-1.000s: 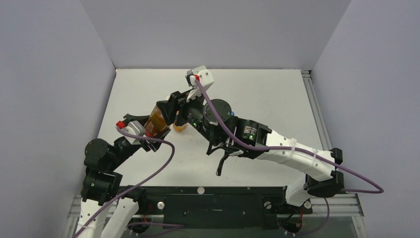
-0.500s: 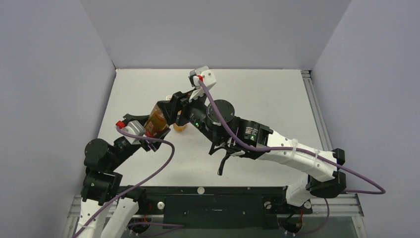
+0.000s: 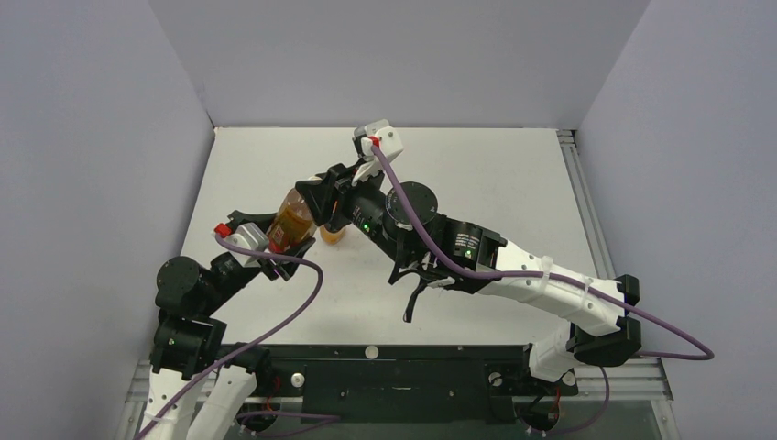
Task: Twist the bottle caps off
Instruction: Unscrew the bottle cap from the plastic bottle.
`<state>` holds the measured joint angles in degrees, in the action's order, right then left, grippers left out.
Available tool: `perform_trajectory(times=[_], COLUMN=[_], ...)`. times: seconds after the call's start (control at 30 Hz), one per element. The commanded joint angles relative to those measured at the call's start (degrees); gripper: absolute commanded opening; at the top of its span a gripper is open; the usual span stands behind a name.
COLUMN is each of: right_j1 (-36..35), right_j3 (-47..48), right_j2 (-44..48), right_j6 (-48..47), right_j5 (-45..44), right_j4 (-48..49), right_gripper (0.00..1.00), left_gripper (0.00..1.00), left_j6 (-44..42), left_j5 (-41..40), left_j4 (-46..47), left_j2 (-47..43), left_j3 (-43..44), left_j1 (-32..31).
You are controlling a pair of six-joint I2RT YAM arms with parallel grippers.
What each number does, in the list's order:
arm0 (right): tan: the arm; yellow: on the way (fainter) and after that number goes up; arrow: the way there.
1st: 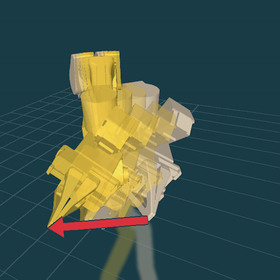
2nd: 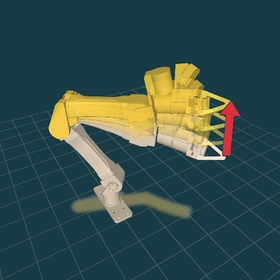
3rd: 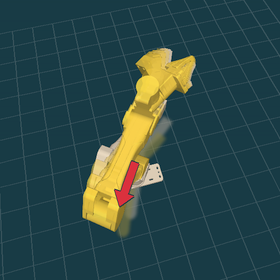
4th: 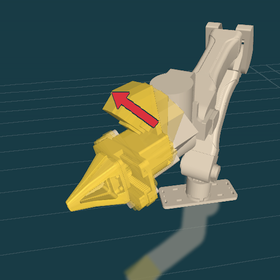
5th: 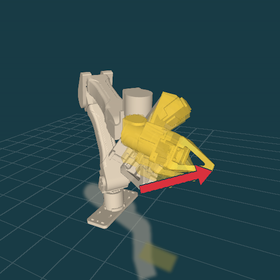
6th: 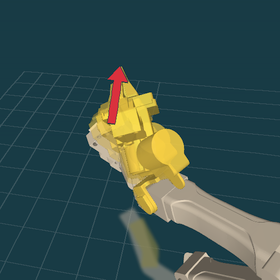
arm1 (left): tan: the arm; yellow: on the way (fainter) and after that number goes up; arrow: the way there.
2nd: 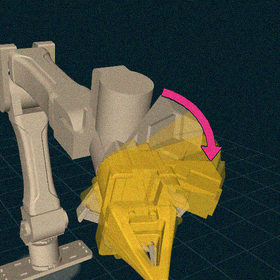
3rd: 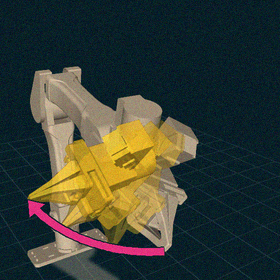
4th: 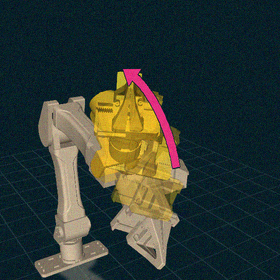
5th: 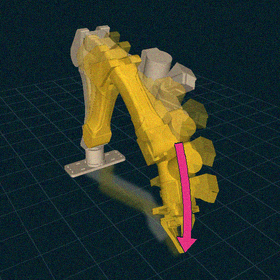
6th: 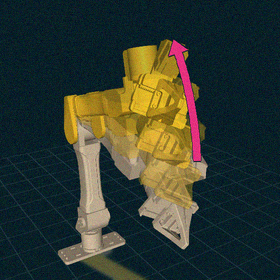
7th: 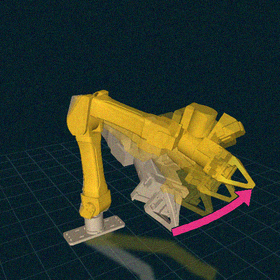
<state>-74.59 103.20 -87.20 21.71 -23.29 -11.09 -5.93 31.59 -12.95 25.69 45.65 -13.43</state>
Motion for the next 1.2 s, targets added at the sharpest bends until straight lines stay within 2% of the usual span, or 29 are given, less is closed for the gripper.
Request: perform_trajectory(times=[0.0,0.13,0.23,0.3,0.4,0.53,0.67,0.7,0.8,0.97,1.07,1.13,1.17], right_j1=[0.67,0.75,1.49,2.67,4.55,4.79,4.75,4.78,4.78,4.86,4.76,4.44,4.45], right_j3=[2.47,2.47,2.75,3.20,2.03,-4.66,-8.95,-10.12,-10.64,-7.32,-8.40,-9.85,-10.29], right_j2=[0.80,0.99,1.61,2.16,3.55,8.03,12.03,12.61,13.88,12.32,11.88,12.05,12.10], right_j6=[0.53,0.06,-0.62,-1.18,-1.99,-4.22,-5.61,-6.02,-6.96,-6.21,-4.53,-2.41,-1.73], right_j5=[0.58,0.91,2.13,5.53,14.65,24.42,29.58,31.27,37.63,37.99,36.77,34.18,32.36], right_j4=[1.34,1.17,0.96,0.82,1.52,5.33,6.14,6.91,7.05,3.61,5.65,7.64,8.05], right_gripper=[0.24,0.13,0.00,0.00,0.00,0.00,0.00,0.00,0.00,0.00,0.05,0.19,0.33], left_gripper=[0.00,0.00,0.00,0.00,0.00,0.00,0.00,0.00,0.00,0.00,0.00,0.00,0.00], left_j6=[0.79,0.78,1.56,3.17,6.21,13.07,21.26,25.52,30.89,33.44,32.37,30.37,29.62], left_j5=[0.31,0.68,0.98,3.22,12.01,20.62,27.68,29.52,31.90,33.13,32.65,31.05,30.23], left_j4=[1.67,1.11,0.50,-0.59,-2.94,-3.19,-0.32,2.95,6.40,7.36,7.02,6.00,5.32], left_j2=[-0.57,-0.86,-0.94,-0.92,-0.63,0.83,1.79,1.89,2.10,2.85,2.63,2.31,2.16], left_j3=[1.25,0.95,1.34,2.37,4.19,6.56,6.22,5.82,4.90,6.34,6.62,6.52,6.24], left_j1=[0.02,0.02,0.06,0.09,0.11,0.09,0.07,0.03,0.15,0.10,0.08,0.08,0.07])
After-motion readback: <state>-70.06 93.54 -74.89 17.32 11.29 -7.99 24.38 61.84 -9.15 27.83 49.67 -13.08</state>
